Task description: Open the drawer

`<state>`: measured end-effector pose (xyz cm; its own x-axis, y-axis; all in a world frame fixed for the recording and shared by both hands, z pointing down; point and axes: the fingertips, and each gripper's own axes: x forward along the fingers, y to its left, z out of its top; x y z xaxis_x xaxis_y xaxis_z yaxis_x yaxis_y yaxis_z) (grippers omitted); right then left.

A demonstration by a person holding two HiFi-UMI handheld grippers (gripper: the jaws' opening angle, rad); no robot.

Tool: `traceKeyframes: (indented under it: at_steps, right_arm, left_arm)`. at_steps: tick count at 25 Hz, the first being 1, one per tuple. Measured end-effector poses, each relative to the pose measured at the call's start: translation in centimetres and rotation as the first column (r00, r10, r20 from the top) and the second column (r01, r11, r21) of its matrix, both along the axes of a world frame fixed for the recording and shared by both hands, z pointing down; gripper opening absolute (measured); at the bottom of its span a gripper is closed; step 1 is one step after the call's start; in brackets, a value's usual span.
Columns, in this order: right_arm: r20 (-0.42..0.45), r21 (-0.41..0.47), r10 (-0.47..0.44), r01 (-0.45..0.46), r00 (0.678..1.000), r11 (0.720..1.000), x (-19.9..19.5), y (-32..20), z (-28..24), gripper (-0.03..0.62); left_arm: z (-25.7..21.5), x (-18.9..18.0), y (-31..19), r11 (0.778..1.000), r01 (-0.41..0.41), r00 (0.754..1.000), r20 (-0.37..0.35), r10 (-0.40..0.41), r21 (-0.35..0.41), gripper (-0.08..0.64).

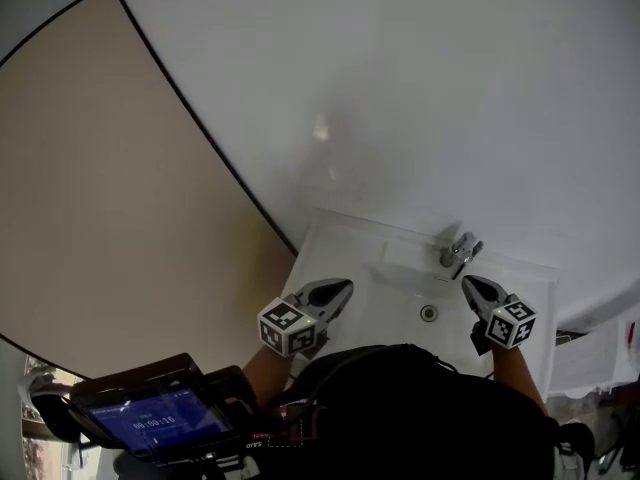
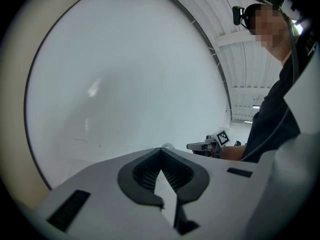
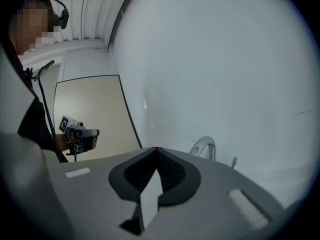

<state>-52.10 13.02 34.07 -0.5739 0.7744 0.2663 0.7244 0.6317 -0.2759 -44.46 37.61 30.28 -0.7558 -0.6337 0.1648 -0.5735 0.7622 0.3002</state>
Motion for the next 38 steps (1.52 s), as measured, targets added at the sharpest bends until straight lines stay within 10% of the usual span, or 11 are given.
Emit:
traceKeyframes:
  at_steps: [16,27,38]
  right_arm:
    - [-0.040,0.005,0.086,-0.086,0.996,0.996,-2.9,3.5,1.9,-0.003]
    - [-0.051,0.088,0.182,-0.177,0.982,0.980,-1.9,8.9,2.0,-0.003]
    - [-0.008,0.033,0.132,-0.131,0.991,0.991,-1.9,4.6,1.7,-0.003]
  left_arm:
    - [1.6,-4.9,3.1,0.993,-0.115,0.993,-0.029,0.115,-0.003,-0.005]
    - [6.3,-8.5,2.8,0.922,-0.380,0.919,-0.084,0.386,0.074,-0.005]
    - [4.7,-6.7,-1.2,0.954,-0.293,0.951,-0.082,0.297,0.060,-0.005]
